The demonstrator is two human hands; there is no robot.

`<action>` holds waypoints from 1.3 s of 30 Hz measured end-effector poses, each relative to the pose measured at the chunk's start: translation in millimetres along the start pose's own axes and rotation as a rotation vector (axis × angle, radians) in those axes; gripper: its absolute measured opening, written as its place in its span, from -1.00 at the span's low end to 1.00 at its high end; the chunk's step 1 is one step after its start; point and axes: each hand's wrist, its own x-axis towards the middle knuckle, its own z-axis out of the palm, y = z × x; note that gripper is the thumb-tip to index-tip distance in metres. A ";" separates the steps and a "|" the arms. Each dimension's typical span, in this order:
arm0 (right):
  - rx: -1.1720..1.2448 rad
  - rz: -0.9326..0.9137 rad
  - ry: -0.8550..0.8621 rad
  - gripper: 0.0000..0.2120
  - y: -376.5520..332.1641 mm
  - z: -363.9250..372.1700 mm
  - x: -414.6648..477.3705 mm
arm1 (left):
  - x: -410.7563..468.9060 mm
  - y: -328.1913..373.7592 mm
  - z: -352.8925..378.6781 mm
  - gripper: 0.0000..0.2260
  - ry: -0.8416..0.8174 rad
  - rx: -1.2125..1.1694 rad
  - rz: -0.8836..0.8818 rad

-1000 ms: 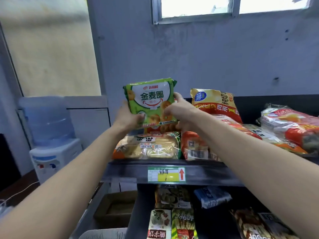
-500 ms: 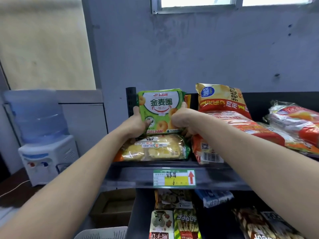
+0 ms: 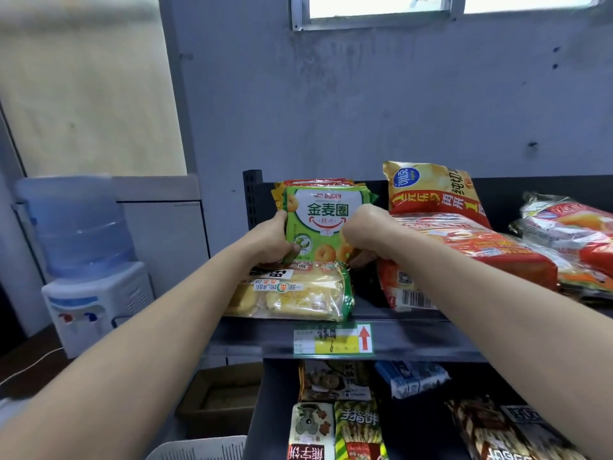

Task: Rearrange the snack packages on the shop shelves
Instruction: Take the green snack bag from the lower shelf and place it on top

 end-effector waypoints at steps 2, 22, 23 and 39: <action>-0.032 -0.032 0.099 -0.86 2.9 -0.4 1.7 | 1.9 3.5 6.0 -0.46 0.049 0.079 -0.020; 0.033 -0.381 0.319 -0.71 24.8 -24.8 -44.2 | -51.9 68.7 4.3 -0.88 0.482 -0.121 0.157; 0.029 -0.405 0.362 -0.71 29.8 -30.1 -51.5 | -61.3 79.7 7.1 -0.91 0.474 -0.162 0.206; -0.171 -0.160 0.518 -0.76 214.0 -154.0 -186.5 | -168.3 257.4 130.9 -0.96 0.006 -0.339 0.634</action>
